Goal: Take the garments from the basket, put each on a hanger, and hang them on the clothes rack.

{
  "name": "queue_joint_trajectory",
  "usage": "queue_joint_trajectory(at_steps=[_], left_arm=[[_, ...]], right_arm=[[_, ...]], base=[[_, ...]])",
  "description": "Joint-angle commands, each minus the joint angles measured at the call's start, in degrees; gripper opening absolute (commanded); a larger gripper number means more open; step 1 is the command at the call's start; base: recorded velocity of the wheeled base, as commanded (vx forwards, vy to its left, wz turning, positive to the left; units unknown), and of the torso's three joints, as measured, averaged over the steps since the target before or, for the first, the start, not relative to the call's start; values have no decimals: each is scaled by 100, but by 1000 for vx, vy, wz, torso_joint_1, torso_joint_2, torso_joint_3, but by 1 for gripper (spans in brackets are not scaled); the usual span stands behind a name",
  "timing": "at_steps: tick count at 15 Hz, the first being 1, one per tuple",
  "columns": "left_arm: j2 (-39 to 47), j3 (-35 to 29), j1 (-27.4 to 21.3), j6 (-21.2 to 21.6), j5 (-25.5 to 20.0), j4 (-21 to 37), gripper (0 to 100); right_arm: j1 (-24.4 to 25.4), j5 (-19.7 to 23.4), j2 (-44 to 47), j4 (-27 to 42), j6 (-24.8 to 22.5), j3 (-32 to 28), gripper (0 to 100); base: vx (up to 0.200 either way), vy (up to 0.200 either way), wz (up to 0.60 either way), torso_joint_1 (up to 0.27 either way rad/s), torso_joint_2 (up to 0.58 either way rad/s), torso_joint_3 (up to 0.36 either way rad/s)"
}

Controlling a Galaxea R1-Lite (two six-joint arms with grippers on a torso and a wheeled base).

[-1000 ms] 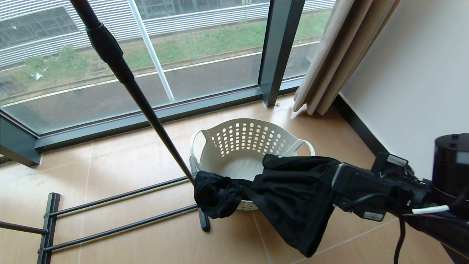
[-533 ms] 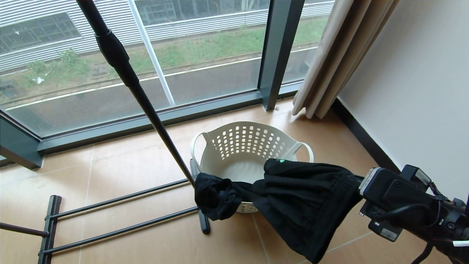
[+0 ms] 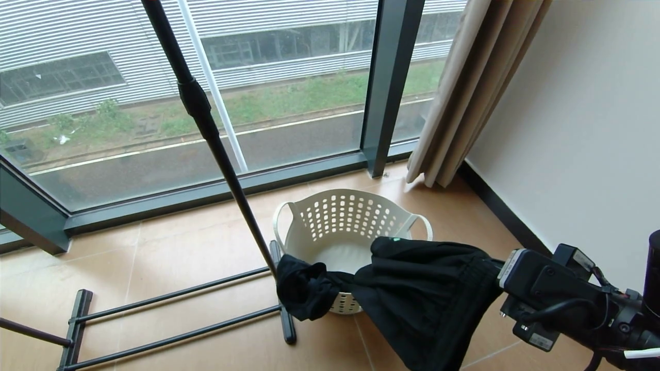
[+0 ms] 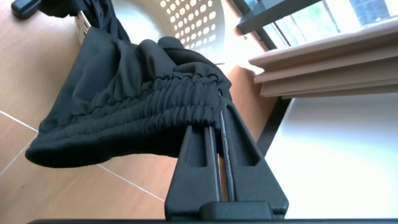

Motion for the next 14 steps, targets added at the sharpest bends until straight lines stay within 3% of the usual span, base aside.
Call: queue_joint_trajectory(at_steps=[1,5,14], left_arm=[[-2,0,1,-5,0,-1,100],[-2,0,1,-5,0,-1,100],[-2,0,1,-5,0,-1,100]], right_arm=[[1,-14,19,1,-3,20,0],[1,-23,1,1,-12,2,0],[1,-14,10,1,-12,2,0]], base=[[0,0,0,2,7,207],[0,0,0,13,-77,130],[0,0,0,106,-437,-128]])
